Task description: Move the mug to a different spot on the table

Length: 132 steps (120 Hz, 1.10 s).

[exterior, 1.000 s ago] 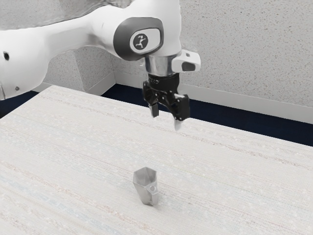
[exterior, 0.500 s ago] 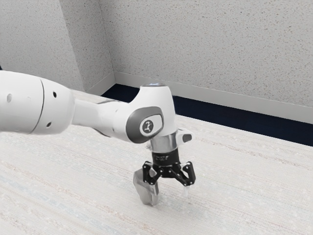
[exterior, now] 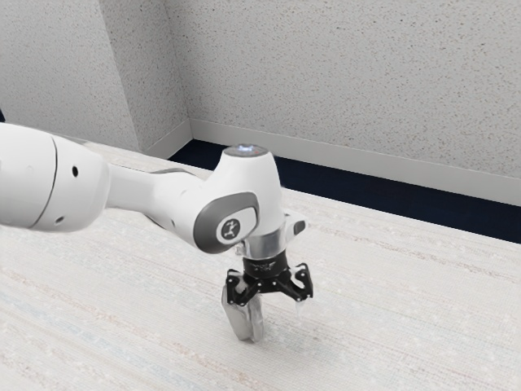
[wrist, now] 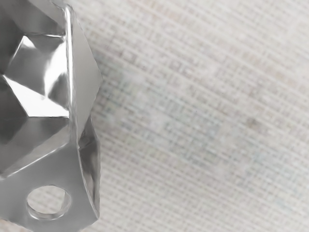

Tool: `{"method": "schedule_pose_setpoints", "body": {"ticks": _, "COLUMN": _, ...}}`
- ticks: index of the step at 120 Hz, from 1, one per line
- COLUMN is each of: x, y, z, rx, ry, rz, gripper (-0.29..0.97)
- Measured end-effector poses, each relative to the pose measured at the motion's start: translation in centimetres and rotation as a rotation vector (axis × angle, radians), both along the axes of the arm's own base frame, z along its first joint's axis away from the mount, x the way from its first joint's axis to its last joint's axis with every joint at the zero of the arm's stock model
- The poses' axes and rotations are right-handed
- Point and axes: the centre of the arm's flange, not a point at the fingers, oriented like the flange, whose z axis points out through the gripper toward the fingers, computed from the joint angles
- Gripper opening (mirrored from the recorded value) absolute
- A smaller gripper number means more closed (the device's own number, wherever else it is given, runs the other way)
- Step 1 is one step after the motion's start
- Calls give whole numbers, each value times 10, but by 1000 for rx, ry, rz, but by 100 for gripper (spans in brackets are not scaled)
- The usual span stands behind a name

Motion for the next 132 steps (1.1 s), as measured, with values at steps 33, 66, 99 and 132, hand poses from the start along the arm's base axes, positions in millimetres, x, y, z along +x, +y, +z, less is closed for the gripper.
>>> {"method": "schedule_pose_setpoints", "body": {"ticks": 33, "x": 0, "y": 15, "z": -8, "rx": 71, "ry": -17, "rz": 196, "gripper": 68}}
{"method": "schedule_pose_setpoints", "body": {"ticks": 66, "x": 6, "y": 24, "z": -23, "rx": 106, "ry": -18, "rz": 353, "gripper": 68}}
{"method": "schedule_pose_setpoints", "body": {"ticks": 99, "x": 2, "y": 30, "z": -43, "rx": 140, "ry": 1, "rz": 448, "gripper": 68}}
{"method": "schedule_pose_setpoints", "body": {"ticks": 132, "x": -1, "y": 33, "z": -55, "rx": 151, "ry": 2, "rz": 512, "gripper": 66}}
